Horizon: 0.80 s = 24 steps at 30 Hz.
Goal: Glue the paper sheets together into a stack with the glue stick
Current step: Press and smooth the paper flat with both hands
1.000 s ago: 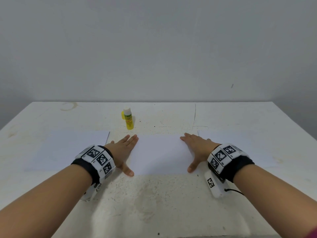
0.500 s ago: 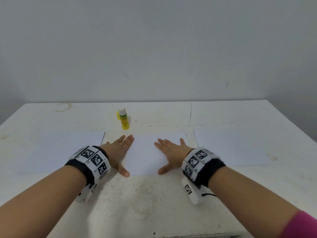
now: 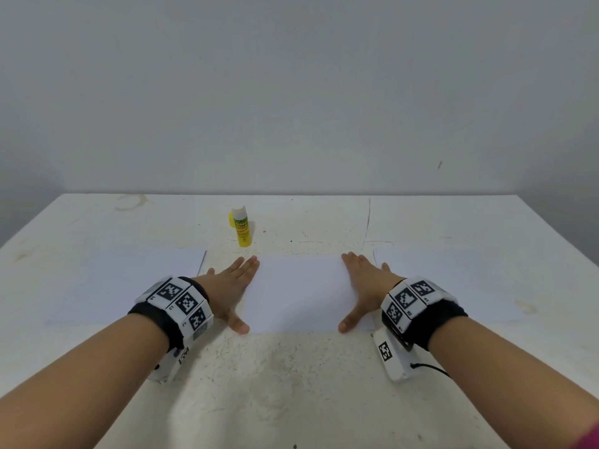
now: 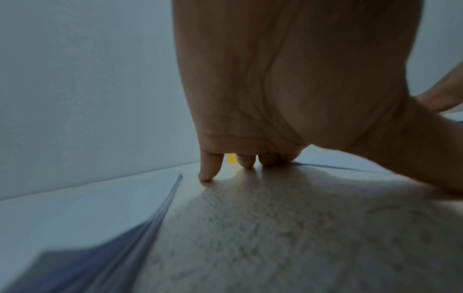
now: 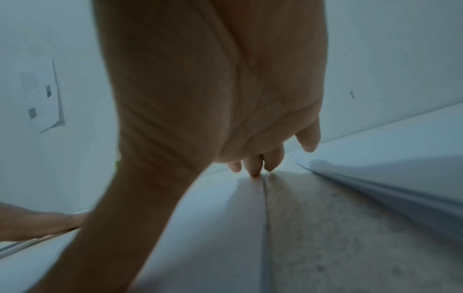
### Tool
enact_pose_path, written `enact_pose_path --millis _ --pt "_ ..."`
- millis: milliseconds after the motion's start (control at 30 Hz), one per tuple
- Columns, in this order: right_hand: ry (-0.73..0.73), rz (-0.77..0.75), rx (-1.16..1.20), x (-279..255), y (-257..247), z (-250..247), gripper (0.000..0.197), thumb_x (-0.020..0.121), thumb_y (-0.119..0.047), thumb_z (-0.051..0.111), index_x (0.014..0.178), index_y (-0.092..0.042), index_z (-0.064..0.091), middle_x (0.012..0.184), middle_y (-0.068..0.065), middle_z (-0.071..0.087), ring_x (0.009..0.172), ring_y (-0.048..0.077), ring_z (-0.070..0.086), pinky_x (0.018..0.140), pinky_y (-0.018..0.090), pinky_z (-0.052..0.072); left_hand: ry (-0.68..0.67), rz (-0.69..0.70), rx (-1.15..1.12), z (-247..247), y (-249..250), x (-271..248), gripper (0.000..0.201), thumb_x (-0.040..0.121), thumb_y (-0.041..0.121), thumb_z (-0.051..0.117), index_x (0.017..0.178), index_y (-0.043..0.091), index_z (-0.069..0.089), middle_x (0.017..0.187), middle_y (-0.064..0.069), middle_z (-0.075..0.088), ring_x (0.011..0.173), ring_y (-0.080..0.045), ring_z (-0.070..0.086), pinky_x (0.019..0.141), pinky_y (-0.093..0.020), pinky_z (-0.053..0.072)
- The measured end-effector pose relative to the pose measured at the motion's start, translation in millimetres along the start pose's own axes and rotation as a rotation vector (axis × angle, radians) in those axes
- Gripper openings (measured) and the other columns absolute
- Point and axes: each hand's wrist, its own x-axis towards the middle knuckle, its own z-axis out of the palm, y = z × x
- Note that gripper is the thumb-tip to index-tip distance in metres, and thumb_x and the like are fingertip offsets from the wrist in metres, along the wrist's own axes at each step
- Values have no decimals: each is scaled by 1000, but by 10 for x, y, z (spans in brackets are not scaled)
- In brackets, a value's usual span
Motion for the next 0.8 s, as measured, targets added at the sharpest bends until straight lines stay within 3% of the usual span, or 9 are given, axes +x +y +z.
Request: enact_pose_path --millis 200,367,500,633,800 --pt "64 -20 11 -57 -65 -18 151 50 -59 86 150 -11 -17 160 4 5 148 20 4 117 53 -3 -10 -54 24 -28 35 -15 140 67 67 70 144 6 -30 153 -5 -35 145 -18 -22 118 -55 7" --pt "119 -54 137 -70 -104 -57 157 44 -50 91 149 -19 -21 151 7 31 140 24 28 117 50 -2 -2 -68 41 -39 68 -32 141 66 67 71 145 4 -28 154 -6 -33 146 -19 -20 117 -55 9" --pt "160 -125 515 -150 -35 -119 151 50 -36 93 149 -27 -20 157 8 16 143 23 22 115 38 20 6 -64 41 -31 53 -22 142 65 68 71 145 4 -28 154 -6 -33 146 -18 -20 118 -55 9" --pt "349 -85 881 -242 36 -106 119 61 -20 90 145 -36 7 149 12 21 137 22 26 112 45 31 10 -59 36 -22 49 -25 142 65 67 71 145 4 -28 153 -6 -33 145 -18 -21 118 -55 9" --pt "376 -41 956 -232 90 131 48 71 -18 82 110 -33 59 123 -1 53 114 18 49 99 41 45 10 -54 38 -29 57 -32 141 66 67 70 144 4 -28 153 -7 -34 145 -19 -20 118 -55 8"
